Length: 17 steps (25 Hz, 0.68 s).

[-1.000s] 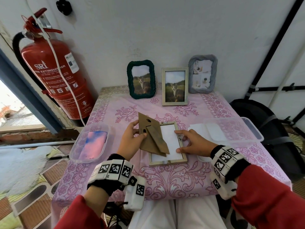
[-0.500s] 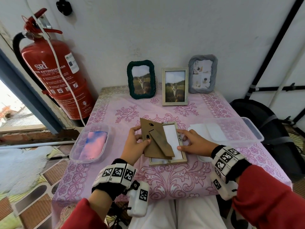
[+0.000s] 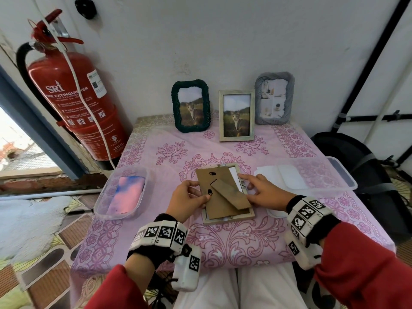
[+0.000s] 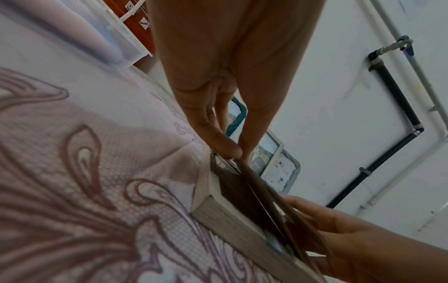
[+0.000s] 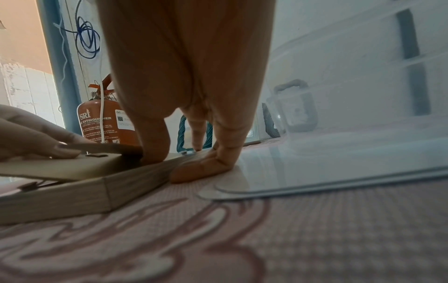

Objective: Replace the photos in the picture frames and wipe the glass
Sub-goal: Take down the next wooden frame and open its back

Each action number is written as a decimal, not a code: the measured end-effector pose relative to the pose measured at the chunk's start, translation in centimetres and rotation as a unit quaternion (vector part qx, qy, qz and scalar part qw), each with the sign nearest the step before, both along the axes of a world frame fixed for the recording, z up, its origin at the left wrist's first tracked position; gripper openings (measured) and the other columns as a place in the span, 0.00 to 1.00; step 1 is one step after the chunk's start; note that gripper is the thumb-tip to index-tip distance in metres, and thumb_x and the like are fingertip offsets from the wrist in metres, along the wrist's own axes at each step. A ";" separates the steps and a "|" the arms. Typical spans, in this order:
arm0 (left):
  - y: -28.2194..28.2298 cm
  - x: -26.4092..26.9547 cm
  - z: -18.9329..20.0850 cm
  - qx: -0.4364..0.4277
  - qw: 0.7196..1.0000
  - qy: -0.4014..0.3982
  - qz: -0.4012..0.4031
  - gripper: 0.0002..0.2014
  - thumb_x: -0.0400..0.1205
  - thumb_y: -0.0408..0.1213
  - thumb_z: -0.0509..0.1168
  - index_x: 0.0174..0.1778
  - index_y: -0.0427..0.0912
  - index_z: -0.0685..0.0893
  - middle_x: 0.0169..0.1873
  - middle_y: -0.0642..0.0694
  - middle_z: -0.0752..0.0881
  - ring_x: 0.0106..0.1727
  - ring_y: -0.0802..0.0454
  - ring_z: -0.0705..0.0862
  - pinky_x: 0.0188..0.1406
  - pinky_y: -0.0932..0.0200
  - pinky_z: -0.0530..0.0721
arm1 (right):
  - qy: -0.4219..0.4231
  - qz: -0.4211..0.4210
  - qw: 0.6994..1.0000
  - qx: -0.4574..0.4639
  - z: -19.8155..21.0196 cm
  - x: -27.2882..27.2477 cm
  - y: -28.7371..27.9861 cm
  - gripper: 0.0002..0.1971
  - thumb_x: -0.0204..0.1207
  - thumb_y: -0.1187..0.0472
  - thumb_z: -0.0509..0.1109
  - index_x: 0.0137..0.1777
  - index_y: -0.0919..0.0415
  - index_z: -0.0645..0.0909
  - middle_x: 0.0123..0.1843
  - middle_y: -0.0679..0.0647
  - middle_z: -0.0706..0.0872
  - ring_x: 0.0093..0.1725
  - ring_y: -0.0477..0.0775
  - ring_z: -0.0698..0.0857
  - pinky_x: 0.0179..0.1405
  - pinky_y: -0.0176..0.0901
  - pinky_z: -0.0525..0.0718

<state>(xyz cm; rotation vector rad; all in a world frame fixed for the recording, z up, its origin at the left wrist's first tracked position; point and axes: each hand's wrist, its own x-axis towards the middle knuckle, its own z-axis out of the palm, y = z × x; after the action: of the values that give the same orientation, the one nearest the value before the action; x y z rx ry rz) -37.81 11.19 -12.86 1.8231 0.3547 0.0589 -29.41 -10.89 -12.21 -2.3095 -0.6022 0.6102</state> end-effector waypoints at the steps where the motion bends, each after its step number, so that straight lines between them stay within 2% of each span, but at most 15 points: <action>1: -0.1 0.0 0.0 0.004 1.000 -0.001 -0.002 0.23 0.72 0.25 0.73 0.62 0.33 0.75 0.35 0.44 0.81 0.31 0.49 0.82 0.32 0.66 0.86 | 0.031 -0.013 0.999 0.027 0.1 0.0 0.1 0.29 0.80 0.69 0.61 0.79 0.54 0.60 0.55 0.56 0.64 0.48 0.51 0.73 0.53 0.39 0.77; 3: -0.2 0.1 -0.1 0.021 1.000 -0.007 -0.006 0.22 0.72 0.26 0.73 0.62 0.33 0.76 0.35 0.44 0.81 0.35 0.46 0.83 0.41 0.56 0.88 | 0.096 -0.059 0.989 0.093 0.1 0.0 0.1 0.27 0.80 0.74 0.54 0.78 0.56 0.64 0.55 0.58 0.63 0.42 0.55 0.76 0.40 0.43 0.82; 5: -0.3 0.2 -0.1 0.045 0.999 -0.006 -0.011 0.22 0.72 0.28 0.74 0.62 0.35 0.78 0.35 0.44 0.81 0.41 0.43 0.83 0.52 0.46 0.86 | 0.099 -0.073 0.987 0.103 0.2 0.0 0.1 0.23 0.83 0.66 0.55 0.78 0.55 0.64 0.54 0.57 0.65 0.39 0.53 0.78 0.37 0.41 0.83; 7: -0.3 0.4 -0.2 0.063 0.998 0.000 -0.015 0.23 0.73 0.31 0.74 0.63 0.37 0.78 0.35 0.43 0.81 0.43 0.43 0.83 0.56 0.46 0.85 | 0.074 -0.058 0.992 0.083 0.2 -0.2 0.1 0.25 0.82 0.56 0.61 0.78 0.53 0.63 0.55 0.57 0.66 0.46 0.54 0.79 0.38 0.40 0.84; 8: -0.3 0.5 -0.3 0.078 0.997 0.004 -0.017 0.23 0.73 0.32 0.74 0.64 0.37 0.78 0.36 0.43 0.81 0.42 0.45 0.82 0.55 0.49 0.84 | 0.061 -0.051 0.994 0.073 0.2 -0.3 0.1 0.27 0.81 0.54 0.64 0.79 0.52 0.62 0.56 0.58 0.66 0.50 0.54 0.77 0.39 0.39 0.84; 9: -0.4 0.5 -0.5 0.096 0.995 0.008 -0.022 0.22 0.73 0.33 0.74 0.63 0.38 0.79 0.37 0.44 0.80 0.41 0.48 0.81 0.53 0.52 0.83 | 0.051 -0.046 0.995 0.066 0.1 -0.3 0.1 0.29 0.79 0.54 0.66 0.79 0.52 0.62 0.57 0.58 0.66 0.53 0.54 0.76 0.42 0.40 0.85; 11: -0.6 0.5 -0.7 0.126 0.991 0.007 -0.041 0.21 0.74 0.34 0.73 0.62 0.37 0.81 0.38 0.46 0.77 0.38 0.51 0.76 0.48 0.57 0.79 | 0.036 -0.039 0.997 0.057 0.1 -0.3 0.1 0.32 0.77 0.53 0.68 0.79 0.52 0.61 0.58 0.58 0.67 0.57 0.54 0.74 0.54 0.45 0.84; 12: -0.7 0.4 -0.8 0.132 0.990 0.005 -0.045 0.21 0.74 0.33 0.73 0.63 0.37 0.81 0.38 0.47 0.76 0.37 0.52 0.75 0.46 0.59 0.78 | 0.030 -0.036 0.998 0.051 0.1 -0.3 0.1 0.32 0.77 0.53 0.68 0.79 0.52 0.61 0.58 0.58 0.67 0.58 0.53 0.74 0.60 0.47 0.81; 14: -0.6 0.4 -0.9 0.115 0.993 0.003 -0.030 0.24 0.72 0.32 0.75 0.64 0.37 0.79 0.39 0.47 0.75 0.37 0.52 0.74 0.43 0.61 0.79 | 0.016 -0.030 0.999 0.040 0.1 -0.2 0.1 0.33 0.77 0.52 0.69 0.80 0.52 0.60 0.57 0.56 0.66 0.58 0.51 0.73 0.66 0.47 0.77; 17: -0.1 0.6 -1.0 0.075 0.997 0.020 -0.020 0.30 0.70 0.32 0.77 0.67 0.40 0.73 0.44 0.43 0.75 0.42 0.48 0.76 0.49 0.50 0.83 | -0.001 -0.024 0.999 0.028 0.1 -0.3 0.1 0.33 0.77 0.52 0.69 0.80 0.53 0.60 0.57 0.55 0.66 0.56 0.49 0.72 0.66 0.41 0.73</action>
<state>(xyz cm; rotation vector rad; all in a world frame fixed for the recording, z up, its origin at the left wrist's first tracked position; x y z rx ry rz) -37.24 11.13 -13.90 1.9813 0.3493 0.0203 -29.70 -10.80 -12.13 -2.2670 -0.5569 0.5613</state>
